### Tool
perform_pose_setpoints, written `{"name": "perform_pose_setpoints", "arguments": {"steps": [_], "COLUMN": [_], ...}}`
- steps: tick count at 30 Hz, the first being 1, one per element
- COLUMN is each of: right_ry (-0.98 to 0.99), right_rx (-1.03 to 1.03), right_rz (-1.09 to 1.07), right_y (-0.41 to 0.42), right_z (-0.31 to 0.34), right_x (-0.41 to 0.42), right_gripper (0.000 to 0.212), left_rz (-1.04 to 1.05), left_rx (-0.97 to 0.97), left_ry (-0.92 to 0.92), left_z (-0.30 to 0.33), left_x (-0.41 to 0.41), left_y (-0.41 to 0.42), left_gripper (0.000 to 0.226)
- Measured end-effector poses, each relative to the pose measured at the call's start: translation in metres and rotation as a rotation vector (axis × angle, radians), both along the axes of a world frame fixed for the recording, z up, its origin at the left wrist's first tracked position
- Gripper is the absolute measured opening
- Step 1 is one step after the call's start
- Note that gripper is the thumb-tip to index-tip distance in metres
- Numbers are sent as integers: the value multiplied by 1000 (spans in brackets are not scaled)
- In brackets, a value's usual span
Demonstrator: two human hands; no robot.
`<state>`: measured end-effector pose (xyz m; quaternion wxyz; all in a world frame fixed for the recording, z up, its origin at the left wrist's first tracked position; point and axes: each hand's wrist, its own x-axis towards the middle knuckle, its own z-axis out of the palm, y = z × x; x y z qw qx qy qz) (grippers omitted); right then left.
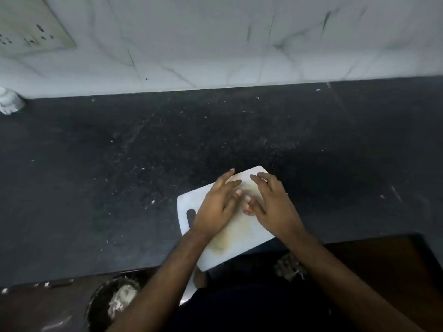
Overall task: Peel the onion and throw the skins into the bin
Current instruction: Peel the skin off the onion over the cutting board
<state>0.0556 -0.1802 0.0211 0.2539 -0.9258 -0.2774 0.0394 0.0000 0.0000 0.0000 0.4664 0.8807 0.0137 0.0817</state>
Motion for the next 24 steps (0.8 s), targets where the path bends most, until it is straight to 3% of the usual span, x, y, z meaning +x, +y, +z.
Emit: {"name": "perform_pose_setpoints", "arguments": {"steps": [4, 8, 12, 16, 20, 24], "right_ry": [155, 207, 157, 107, 112, 134], "right_rx": [-103, -48, 150, 304, 357, 434], "right_rz": [22, 8, -63, -50, -43, -45], "right_y": [-4, 3, 15, 22, 18, 15], "right_z": [-18, -30, -34, -43, -57, -66], "right_x": [-9, -5, 5, 3, -8, -8], "right_gripper": [77, 58, 51, 48, 46, 49], "left_rz": [74, 169, 269, 267, 125, 17], "left_rx": [-214, -325, -420, -353, -192, -137], "left_ry": [87, 118, 116, 66, -23, -36], "left_z": [-14, -27, -28, -28, -35, -42], "left_x": [-3, 0, 6, 2, -5, -5], "left_y": [-8, -16, -17, -12, -14, -14], "left_gripper": [27, 24, 28, 31, 33, 56]}}
